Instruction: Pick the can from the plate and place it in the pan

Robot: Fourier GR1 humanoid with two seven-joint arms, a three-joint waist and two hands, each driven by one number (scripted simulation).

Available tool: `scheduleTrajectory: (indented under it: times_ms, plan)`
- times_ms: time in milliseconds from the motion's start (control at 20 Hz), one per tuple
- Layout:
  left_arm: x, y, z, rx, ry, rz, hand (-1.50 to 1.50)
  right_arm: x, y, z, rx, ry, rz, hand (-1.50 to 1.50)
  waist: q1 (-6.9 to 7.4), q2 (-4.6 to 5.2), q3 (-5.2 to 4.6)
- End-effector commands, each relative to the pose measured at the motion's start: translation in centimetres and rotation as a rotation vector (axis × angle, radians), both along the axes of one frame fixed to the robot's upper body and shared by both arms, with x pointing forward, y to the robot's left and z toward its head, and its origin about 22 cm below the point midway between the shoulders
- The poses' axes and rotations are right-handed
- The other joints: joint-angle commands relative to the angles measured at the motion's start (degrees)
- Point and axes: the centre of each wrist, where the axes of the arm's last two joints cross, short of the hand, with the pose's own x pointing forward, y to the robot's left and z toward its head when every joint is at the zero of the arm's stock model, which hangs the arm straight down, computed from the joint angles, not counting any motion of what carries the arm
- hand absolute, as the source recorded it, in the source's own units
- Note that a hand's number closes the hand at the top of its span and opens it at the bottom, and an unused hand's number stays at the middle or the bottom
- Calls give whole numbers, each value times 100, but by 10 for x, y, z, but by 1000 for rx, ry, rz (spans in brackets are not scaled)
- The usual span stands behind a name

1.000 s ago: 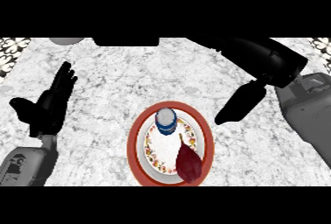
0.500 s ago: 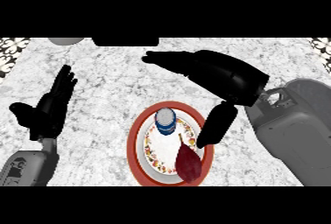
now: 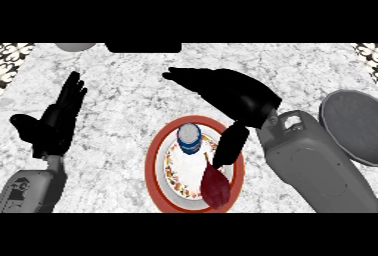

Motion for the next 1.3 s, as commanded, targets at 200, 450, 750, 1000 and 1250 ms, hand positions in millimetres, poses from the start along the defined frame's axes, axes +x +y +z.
scheduleTrajectory:
  times_ms: [200, 450, 750, 1000, 1250]
  plan:
    - [-12, -5, 11, 4, 9, -8, 0, 13, -7, -9, -80, 44, -22, -150, 19, -5, 3]
    - [-3, -7, -5, -6, -11, -14, 0, 21, -1, -49, -110, 102, 45, -150, 5, 7, 2]
    - [-1, -3, -4, 2, -2, -8, 0, 22, 6, -57, -172, 80, 63, -150, -6, 2, 2]
    - [11, -3, 9, -1, -7, -6, 0, 13, 37, -58, -244, 64, 67, -150, -16, 1, 2]
    - [-1, 11, 11, -11, 23, 7, 0, 20, 53, -73, -391, 28, 18, -150, 39, 3, 2]
